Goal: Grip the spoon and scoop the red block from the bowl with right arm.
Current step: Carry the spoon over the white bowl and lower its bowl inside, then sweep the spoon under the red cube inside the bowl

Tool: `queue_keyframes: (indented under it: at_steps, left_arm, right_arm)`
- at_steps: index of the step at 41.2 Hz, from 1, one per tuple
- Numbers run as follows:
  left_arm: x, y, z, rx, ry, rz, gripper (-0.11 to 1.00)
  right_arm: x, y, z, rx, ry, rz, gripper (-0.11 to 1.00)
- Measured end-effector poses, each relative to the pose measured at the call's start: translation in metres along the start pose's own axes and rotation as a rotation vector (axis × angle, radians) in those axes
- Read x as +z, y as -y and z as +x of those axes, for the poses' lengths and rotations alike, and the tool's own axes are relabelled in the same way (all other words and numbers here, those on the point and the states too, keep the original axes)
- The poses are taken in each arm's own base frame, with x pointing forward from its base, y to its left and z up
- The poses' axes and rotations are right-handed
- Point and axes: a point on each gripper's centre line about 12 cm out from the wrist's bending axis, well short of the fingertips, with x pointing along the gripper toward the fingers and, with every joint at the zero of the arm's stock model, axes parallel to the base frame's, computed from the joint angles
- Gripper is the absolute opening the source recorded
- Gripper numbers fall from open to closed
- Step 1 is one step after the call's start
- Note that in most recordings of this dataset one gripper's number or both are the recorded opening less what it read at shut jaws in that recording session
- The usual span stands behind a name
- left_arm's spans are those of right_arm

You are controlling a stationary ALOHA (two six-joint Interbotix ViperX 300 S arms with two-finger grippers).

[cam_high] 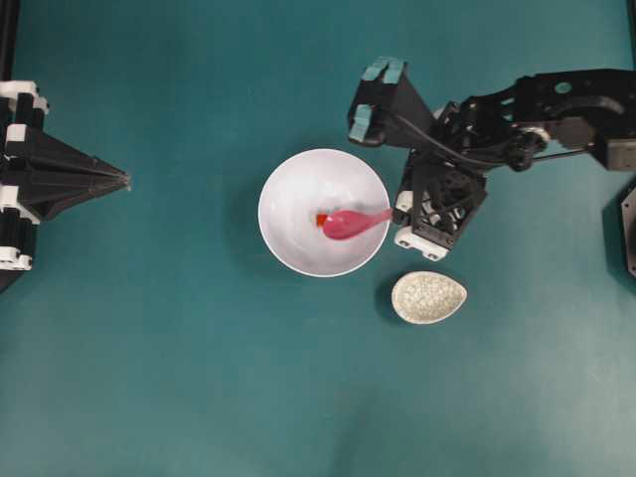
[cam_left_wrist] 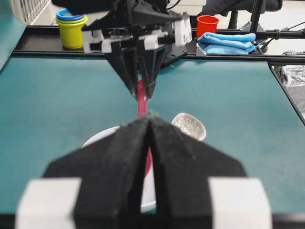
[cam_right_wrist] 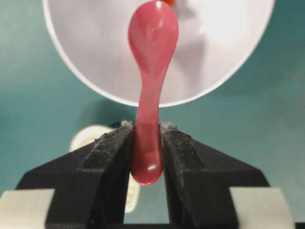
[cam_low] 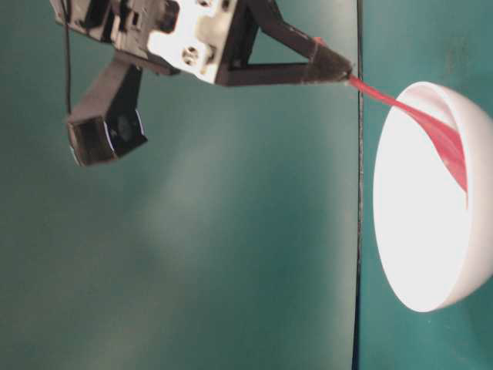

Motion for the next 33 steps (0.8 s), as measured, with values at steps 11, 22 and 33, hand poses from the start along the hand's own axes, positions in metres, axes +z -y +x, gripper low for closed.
queue_keyframes:
  at_steps: [11,22,33]
  left_arm:
    - [0.000,0.000,0.000,0.000,0.002,0.000,0.00]
    - [0.000,0.000,0.000,0.000,0.002,0.002,0.00]
    - [0.000,0.000,0.000,0.000,0.002,0.003,0.00]
  right_arm:
    - [0.000,0.004,-0.001,-0.024,-0.029,0.020,0.26]
    - [0.009,0.003,0.008,-0.028,-0.029,0.016,0.26]
    - [0.025,0.002,0.023,-0.025,0.023,0.014,0.26]
